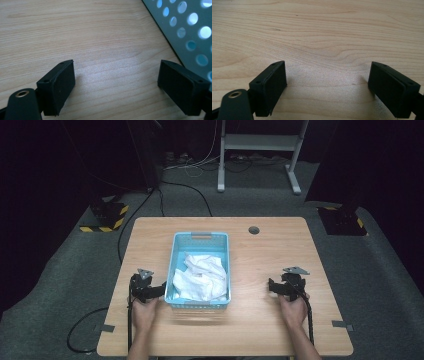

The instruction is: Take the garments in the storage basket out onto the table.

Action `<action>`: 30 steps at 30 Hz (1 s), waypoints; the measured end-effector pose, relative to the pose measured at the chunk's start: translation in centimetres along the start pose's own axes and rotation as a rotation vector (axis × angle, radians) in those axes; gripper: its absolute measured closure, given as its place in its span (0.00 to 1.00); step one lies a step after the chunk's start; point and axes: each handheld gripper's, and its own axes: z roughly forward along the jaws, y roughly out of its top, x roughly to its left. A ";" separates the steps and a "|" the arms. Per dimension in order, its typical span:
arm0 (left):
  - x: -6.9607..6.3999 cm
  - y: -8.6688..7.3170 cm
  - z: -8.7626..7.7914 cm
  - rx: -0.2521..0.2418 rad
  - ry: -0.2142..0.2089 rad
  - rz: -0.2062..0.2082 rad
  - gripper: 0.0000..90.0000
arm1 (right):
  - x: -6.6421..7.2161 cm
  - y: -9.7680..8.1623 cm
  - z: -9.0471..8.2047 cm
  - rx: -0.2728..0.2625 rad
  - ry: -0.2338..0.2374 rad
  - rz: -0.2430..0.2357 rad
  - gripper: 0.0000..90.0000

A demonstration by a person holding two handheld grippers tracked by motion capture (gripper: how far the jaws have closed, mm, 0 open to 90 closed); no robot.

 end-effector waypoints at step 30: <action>0.0 0.0 0.0 0.000 -0.001 -0.001 0.16 | 1.4 3.5 -3.3 -0.096 0.266 -0.004 0.08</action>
